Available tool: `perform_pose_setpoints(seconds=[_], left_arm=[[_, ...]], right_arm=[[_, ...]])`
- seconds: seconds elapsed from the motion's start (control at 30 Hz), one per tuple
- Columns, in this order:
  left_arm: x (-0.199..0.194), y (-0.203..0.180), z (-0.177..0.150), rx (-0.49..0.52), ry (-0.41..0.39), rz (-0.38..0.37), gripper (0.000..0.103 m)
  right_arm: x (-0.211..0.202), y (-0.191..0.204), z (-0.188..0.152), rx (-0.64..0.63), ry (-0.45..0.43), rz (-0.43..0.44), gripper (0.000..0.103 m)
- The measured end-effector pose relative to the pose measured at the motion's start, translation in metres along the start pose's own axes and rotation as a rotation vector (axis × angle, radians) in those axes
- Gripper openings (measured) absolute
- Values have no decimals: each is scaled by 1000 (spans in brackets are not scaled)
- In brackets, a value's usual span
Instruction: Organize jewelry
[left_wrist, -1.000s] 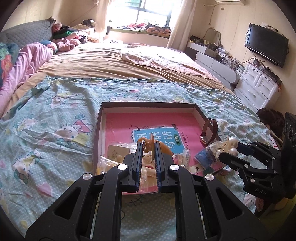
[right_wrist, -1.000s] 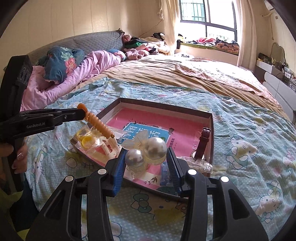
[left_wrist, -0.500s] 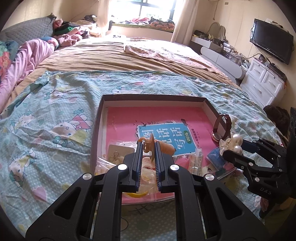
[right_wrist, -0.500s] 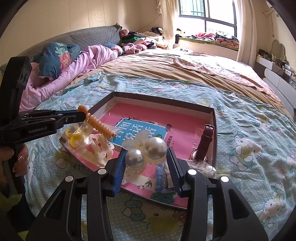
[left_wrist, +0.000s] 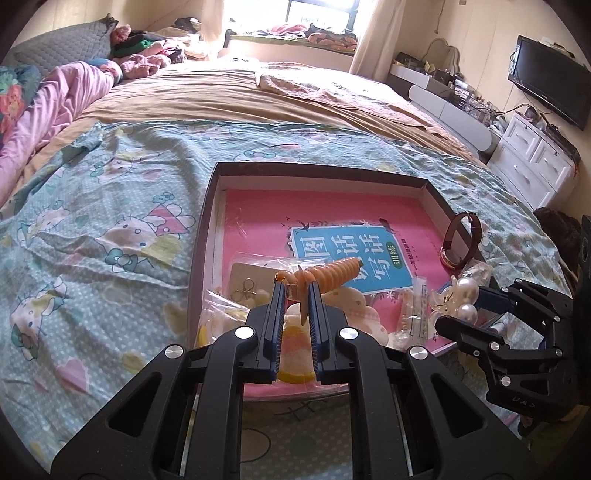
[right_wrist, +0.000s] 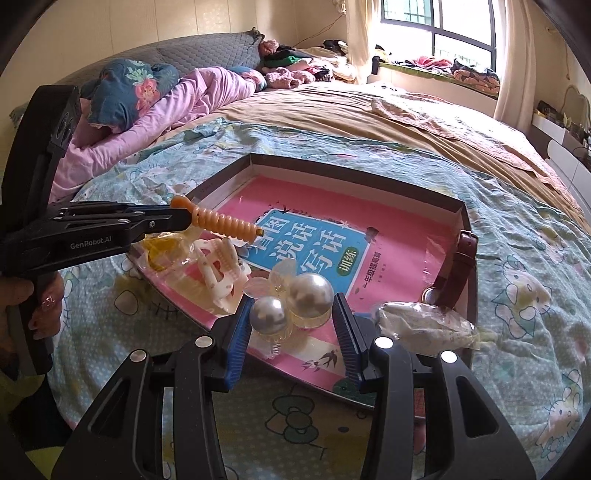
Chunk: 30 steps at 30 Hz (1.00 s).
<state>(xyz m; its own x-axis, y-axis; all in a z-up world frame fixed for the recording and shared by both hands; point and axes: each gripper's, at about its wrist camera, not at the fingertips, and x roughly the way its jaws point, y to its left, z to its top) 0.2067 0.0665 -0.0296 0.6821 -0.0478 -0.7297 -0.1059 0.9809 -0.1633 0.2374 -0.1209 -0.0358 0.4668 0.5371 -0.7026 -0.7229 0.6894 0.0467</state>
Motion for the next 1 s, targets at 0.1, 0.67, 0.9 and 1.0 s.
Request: perform_pose_setpoints(seconds=[0.1, 0.67, 0.9, 1.0], left_arm=[[2, 4, -2, -12, 9, -2, 6], [3, 5, -5, -17, 27, -5, 7], [-4, 3, -4, -16, 18, 4, 39], [-15, 0, -2, -13, -2, 8, 50]], right_arm=[[7, 0, 0, 2, 22, -18, 42], [-2, 1, -4, 24, 4, -43, 65], [-31, -4, -8, 55, -49, -62, 80], [-46, -6, -10, 69, -72, -76, 83]])
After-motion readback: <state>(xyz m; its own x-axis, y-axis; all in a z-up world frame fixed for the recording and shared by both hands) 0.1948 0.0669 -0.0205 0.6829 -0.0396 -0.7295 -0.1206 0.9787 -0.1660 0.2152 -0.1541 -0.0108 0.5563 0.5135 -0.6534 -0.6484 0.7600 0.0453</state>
